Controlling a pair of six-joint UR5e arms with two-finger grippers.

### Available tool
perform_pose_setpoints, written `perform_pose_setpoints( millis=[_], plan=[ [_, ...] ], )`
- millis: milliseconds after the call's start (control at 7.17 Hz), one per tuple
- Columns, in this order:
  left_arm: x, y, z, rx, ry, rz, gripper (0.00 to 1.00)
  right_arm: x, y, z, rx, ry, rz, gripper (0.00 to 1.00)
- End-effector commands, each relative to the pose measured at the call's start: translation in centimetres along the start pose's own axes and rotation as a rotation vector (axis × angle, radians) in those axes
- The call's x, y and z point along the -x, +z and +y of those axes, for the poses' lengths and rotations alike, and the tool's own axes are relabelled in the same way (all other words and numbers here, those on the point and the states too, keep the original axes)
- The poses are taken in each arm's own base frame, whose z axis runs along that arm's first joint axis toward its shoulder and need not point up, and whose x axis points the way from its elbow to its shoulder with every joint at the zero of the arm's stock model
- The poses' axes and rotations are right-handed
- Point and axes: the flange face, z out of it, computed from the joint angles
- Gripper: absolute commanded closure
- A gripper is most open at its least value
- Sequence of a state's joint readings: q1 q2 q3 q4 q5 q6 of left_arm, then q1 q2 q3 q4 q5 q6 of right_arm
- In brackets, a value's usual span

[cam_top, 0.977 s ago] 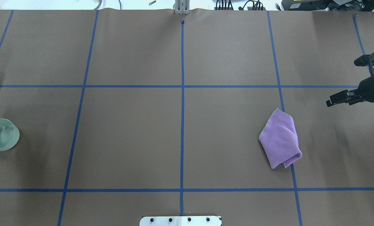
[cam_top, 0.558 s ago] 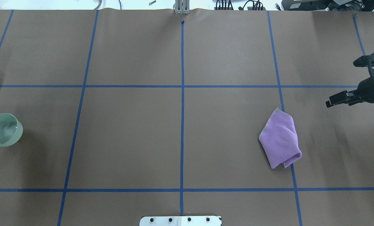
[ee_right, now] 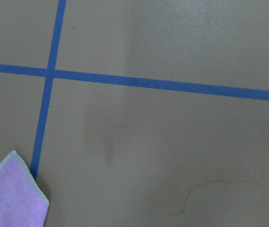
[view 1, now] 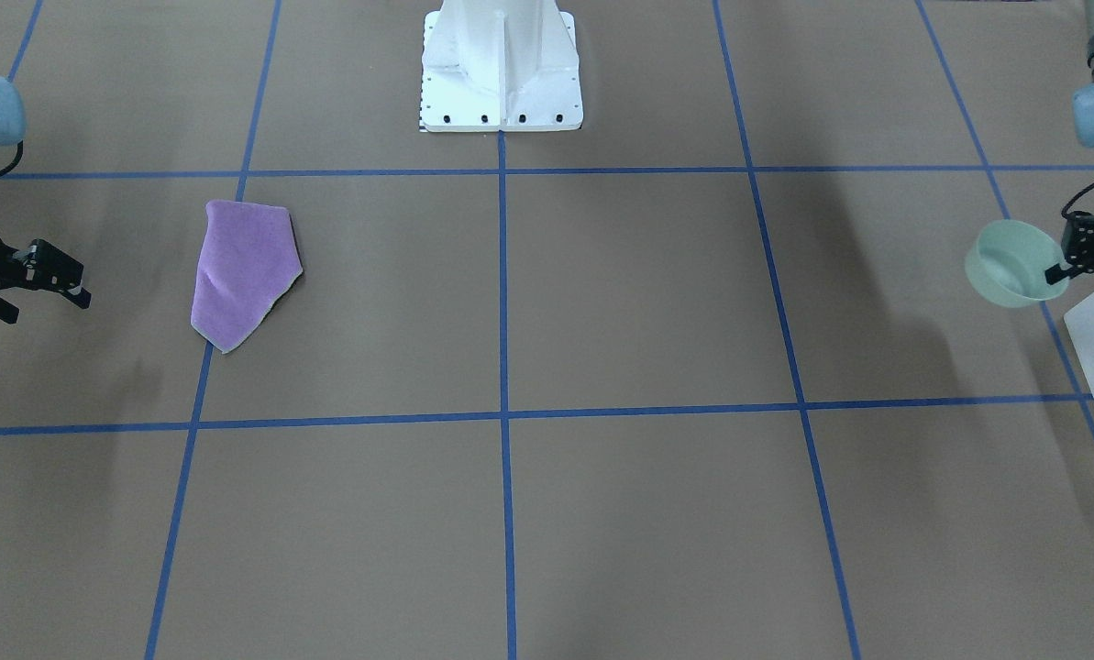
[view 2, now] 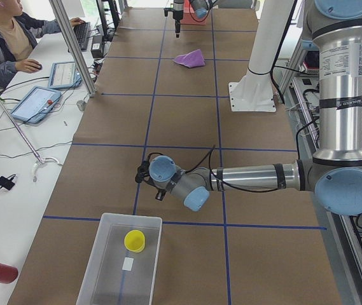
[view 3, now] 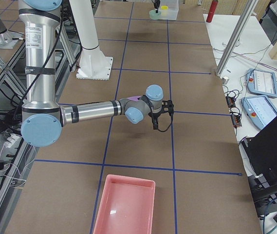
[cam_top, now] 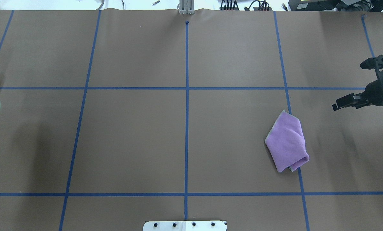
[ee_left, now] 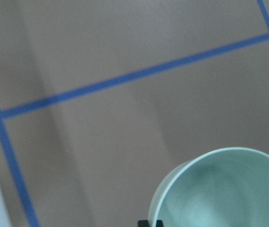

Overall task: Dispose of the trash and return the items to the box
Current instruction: 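Carry the green bowl into the clear bin with the left gripper while the right hovers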

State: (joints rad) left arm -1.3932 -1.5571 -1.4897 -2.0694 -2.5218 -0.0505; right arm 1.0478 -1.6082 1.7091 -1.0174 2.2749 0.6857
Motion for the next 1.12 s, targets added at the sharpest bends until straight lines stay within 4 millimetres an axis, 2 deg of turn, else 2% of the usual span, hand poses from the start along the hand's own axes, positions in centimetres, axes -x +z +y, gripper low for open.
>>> perform_pose_setpoints(
  millis=[0, 279, 419, 698, 837, 977],
  plan=[
    [6.9, -5.6, -5.6, 0.061, 0.091, -0.081, 1.0, 0.2, 0.3, 0.1, 0.007, -0.003, 0.0, 0.0],
    [16.2, -6.5, -6.7, 0.096, 0.094, -0.092, 1.0, 0.3, 0.7, 0.2, 0.012, -0.006, 0.001, 0.0],
    [19.0, -7.2, -6.0, 0.101, 0.054, -0.088, 1.0, 0.3, 0.8, 0.2, 0.014, -0.006, 0.002, 0.0],
    [24.0, -6.7, -1.3, 0.1, -0.037, -0.084, 1.0, 0.4, 1.0, -0.2, 0.013, -0.007, 0.001, 0.0],
    [25.9, -5.1, 1.3, 0.107, -0.067, -0.08, 1.0, 0.5, 1.2, -0.6, 0.014, -0.006, 0.002, 0.0],
    [26.8, -5.0, 2.5, 0.093, -0.152, -0.088, 1.0, 0.5, 1.2, -0.6, 0.014, -0.006, 0.002, 0.0]
  ],
)
